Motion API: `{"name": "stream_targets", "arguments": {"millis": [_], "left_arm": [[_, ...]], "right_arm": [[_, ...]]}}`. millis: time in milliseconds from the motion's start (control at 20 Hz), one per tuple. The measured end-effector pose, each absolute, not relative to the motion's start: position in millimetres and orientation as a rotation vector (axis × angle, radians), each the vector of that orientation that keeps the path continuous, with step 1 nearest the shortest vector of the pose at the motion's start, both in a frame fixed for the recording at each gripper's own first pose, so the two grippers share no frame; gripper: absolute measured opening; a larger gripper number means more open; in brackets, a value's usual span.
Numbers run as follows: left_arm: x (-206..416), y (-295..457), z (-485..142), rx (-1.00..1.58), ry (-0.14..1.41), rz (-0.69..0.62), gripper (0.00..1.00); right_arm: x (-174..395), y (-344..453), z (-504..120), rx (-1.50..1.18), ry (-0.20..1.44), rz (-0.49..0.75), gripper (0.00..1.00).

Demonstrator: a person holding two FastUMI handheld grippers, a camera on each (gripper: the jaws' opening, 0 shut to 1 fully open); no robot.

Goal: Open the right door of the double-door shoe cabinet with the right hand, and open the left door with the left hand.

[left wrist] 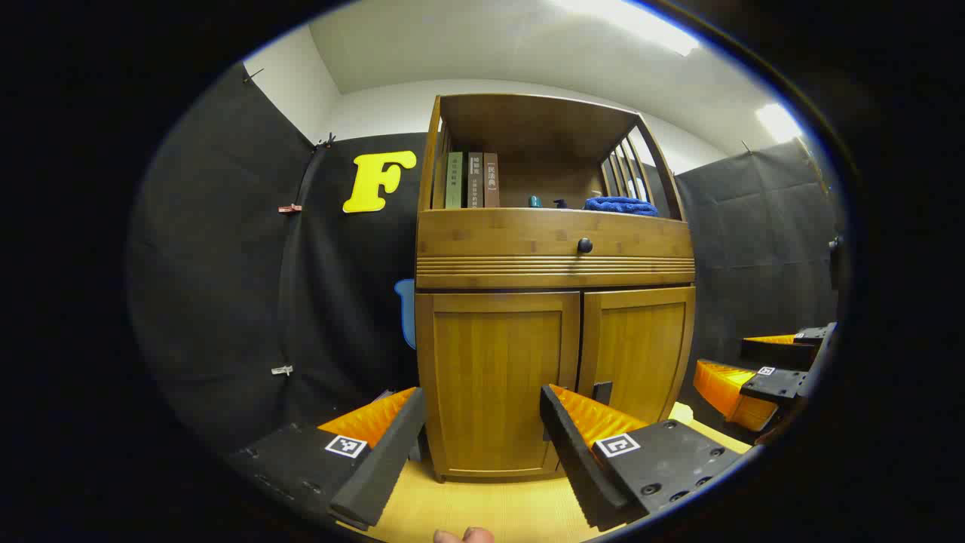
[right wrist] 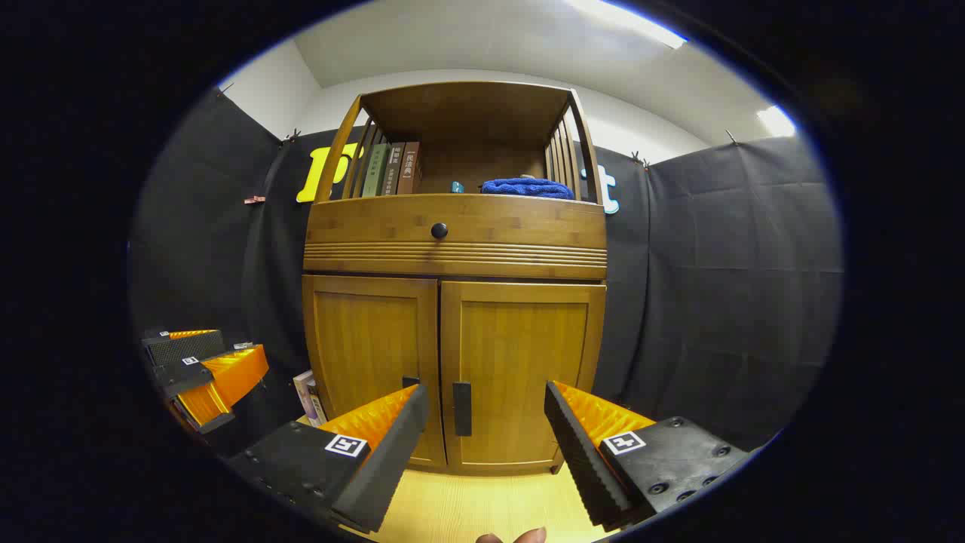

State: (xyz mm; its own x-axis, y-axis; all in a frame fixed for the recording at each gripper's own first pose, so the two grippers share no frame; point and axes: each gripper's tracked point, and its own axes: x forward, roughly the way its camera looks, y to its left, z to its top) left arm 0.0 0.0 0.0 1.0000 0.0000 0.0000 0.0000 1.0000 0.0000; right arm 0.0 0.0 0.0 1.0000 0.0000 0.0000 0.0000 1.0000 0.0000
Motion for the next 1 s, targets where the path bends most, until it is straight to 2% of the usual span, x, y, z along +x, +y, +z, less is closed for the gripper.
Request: {"name": "stream_targets", "arguments": {"millis": [300,450,1000], "left_arm": [[7,0,-2,0.007,0.005,-0.002,0.94],[10,2,-3,0.009,0.012,0.001,0.93],[12,0,-7,-0.002,0.014,-0.01,0.93]], "right_arm": [[7,2,-1,0.01,0.003,0.003,0.99],[8,3,-3,0.008,0.005,-0.001,0.95],[13,3,-14,-0.001,0.018,-0.011,0.97]]}}
